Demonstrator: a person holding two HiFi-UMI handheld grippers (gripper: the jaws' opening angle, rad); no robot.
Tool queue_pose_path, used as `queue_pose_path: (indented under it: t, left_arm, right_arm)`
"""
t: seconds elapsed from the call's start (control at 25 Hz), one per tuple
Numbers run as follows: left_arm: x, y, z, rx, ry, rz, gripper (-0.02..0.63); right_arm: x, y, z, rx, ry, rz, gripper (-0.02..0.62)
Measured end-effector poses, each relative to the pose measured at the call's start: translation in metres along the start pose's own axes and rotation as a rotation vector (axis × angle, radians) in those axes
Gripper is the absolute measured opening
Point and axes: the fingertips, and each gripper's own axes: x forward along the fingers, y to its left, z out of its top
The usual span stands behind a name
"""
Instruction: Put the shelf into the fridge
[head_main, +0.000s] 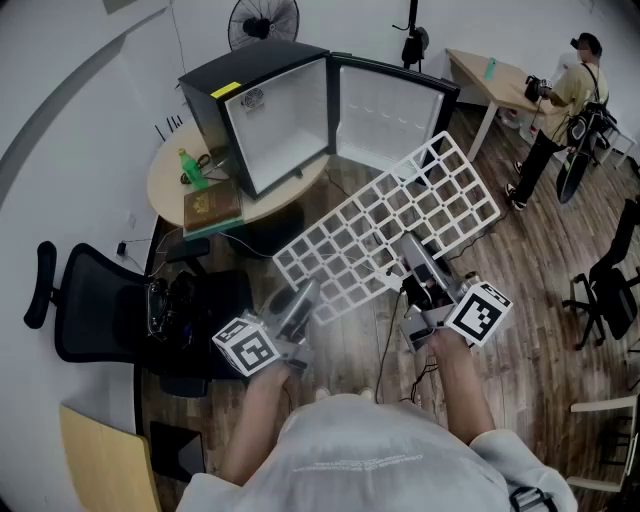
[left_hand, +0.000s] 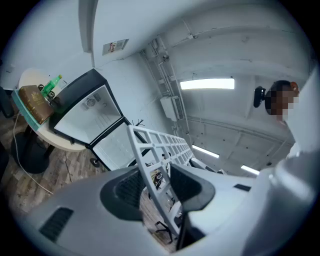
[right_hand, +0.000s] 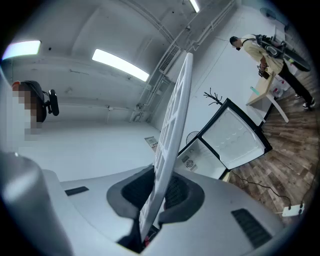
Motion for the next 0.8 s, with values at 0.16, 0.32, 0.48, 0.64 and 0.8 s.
queue_pose_path:
  t: [0.16, 0.32, 0.48, 0.64, 0.8]
  left_arm:
    - [0.005, -0.004, 0.002, 0.010, -0.002, -0.009, 0.144]
    - [0.009, -0.005, 0.001, 0.013, -0.004, -0.013, 0.144]
    - [0.013, -0.007, -0.002, 0.013, -0.011, -0.011, 0.144]
    - [0.023, -0.006, -0.006, 0.027, -0.016, -0.001, 0.144]
    - [0.035, -0.005, -0.014, 0.038, -0.012, 0.017, 0.144]
  right_arm:
    - [-0.002, 0.000, 0.007, -0.009, -0.007, -0.002, 0.046]
    - [-0.005, -0.001, 0.011, -0.027, -0.010, -0.002, 0.046]
    - [-0.007, -0.006, 0.014, -0.036, 0.001, -0.001, 0.046]
    - [-0.007, -0.020, 0.018, -0.053, 0.021, -0.009, 0.058]
    - [-0.010, -0.037, 0.023, -0.036, 0.033, 0.002, 0.059]
